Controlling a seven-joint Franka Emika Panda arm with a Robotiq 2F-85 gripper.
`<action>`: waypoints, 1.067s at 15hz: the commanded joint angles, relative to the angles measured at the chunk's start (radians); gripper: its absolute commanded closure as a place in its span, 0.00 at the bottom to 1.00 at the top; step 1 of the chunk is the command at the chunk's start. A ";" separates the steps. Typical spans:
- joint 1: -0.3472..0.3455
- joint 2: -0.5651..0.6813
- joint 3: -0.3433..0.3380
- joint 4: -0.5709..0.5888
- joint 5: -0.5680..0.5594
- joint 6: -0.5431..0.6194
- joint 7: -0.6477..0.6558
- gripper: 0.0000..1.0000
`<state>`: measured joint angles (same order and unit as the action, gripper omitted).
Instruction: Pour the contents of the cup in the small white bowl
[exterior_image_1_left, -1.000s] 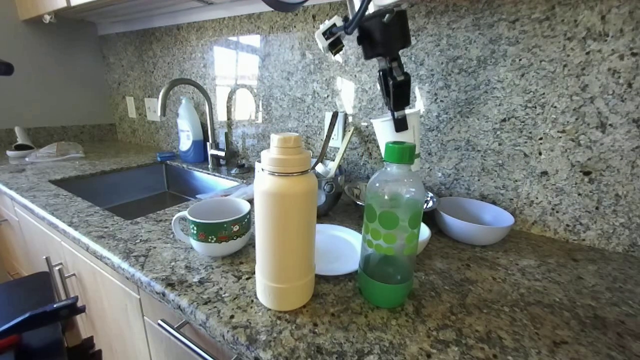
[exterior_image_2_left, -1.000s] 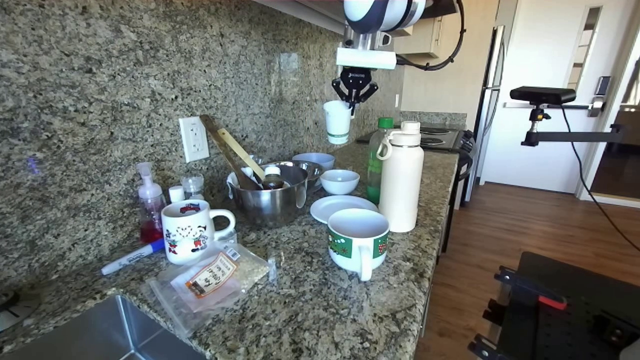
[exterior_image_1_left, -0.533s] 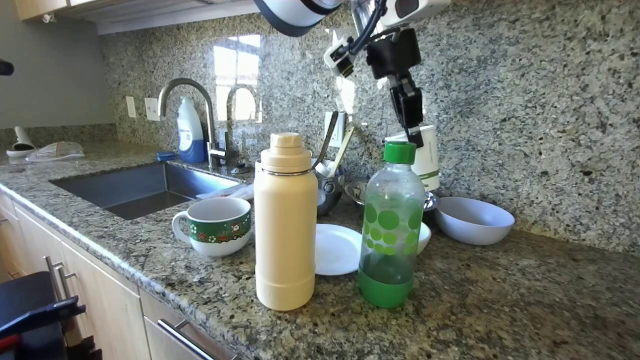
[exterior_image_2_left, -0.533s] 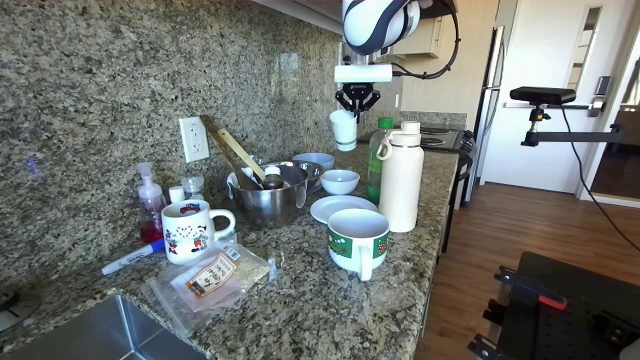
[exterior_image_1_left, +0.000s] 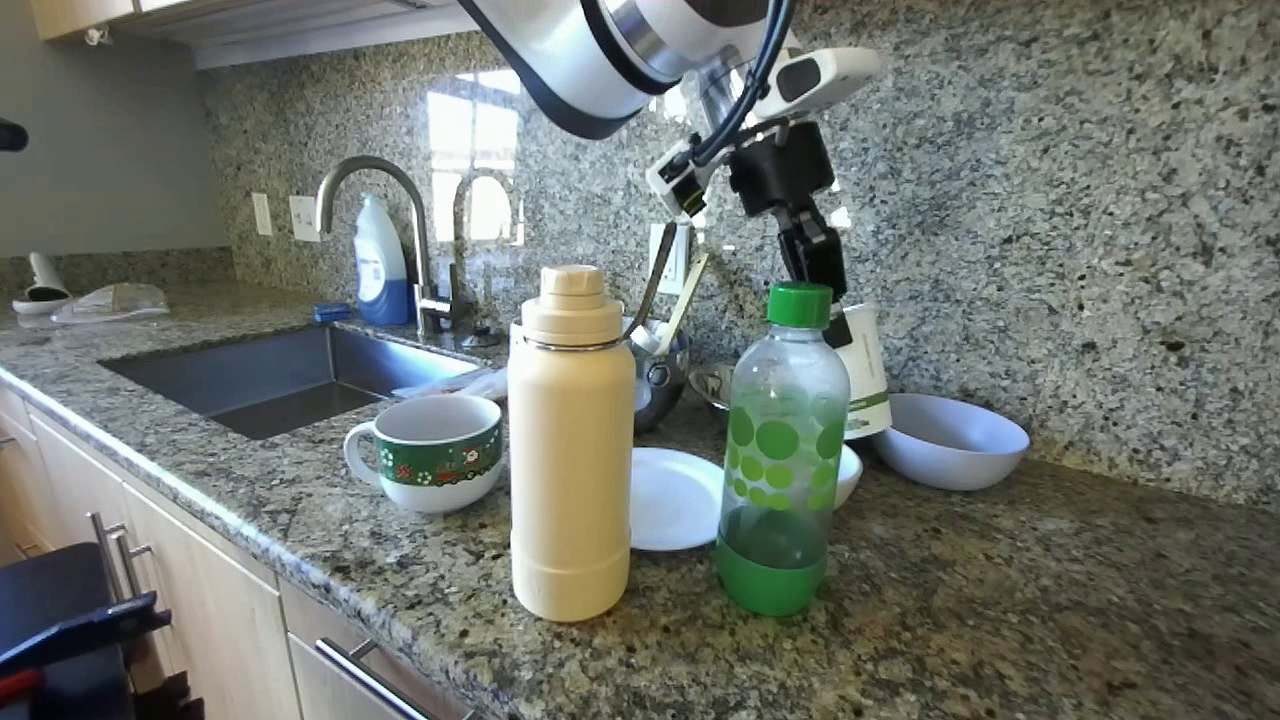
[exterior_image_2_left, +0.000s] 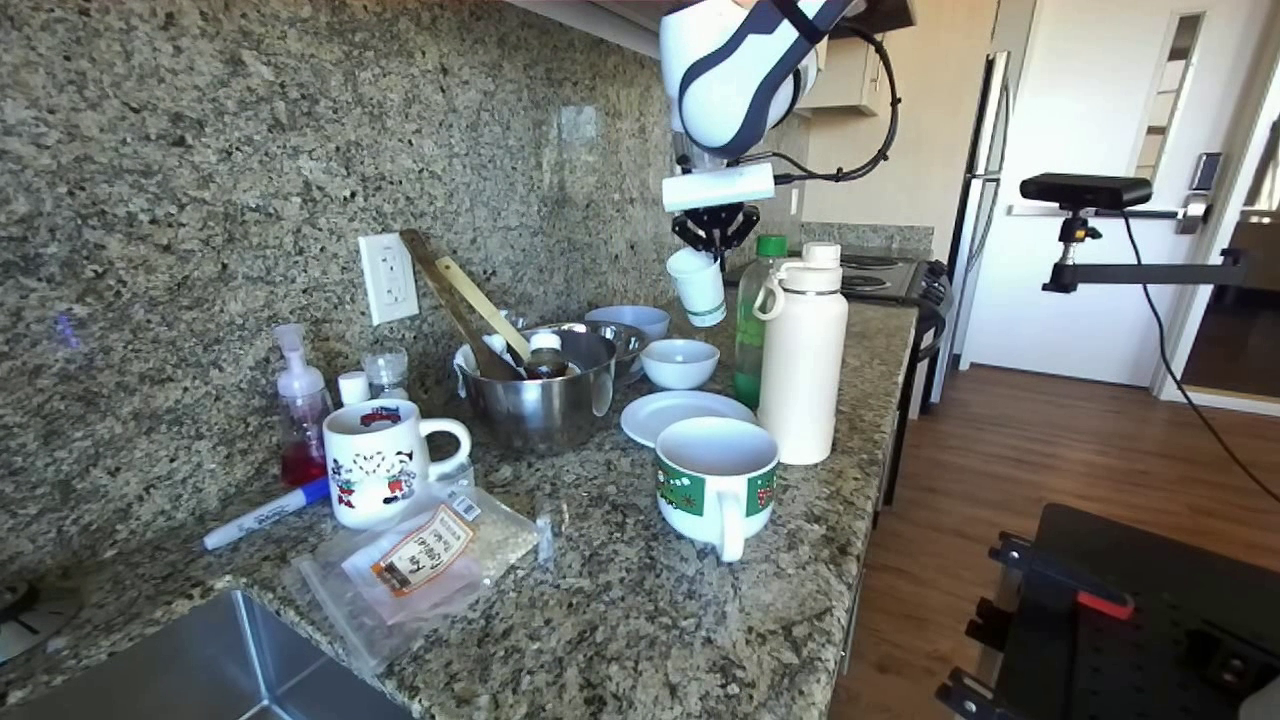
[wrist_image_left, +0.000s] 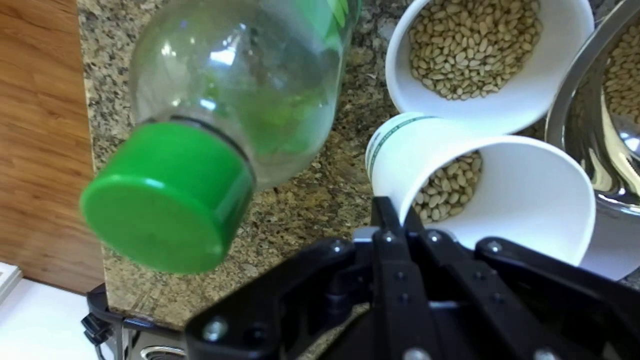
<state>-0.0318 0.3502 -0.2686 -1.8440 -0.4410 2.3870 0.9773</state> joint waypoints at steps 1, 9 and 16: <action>0.036 0.027 -0.020 0.035 -0.060 -0.072 0.053 0.99; 0.065 0.074 -0.009 0.087 -0.170 -0.232 0.049 0.99; 0.070 0.127 0.007 0.155 -0.245 -0.327 0.039 0.99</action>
<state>0.0348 0.4459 -0.2708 -1.7428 -0.6512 2.1207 1.0108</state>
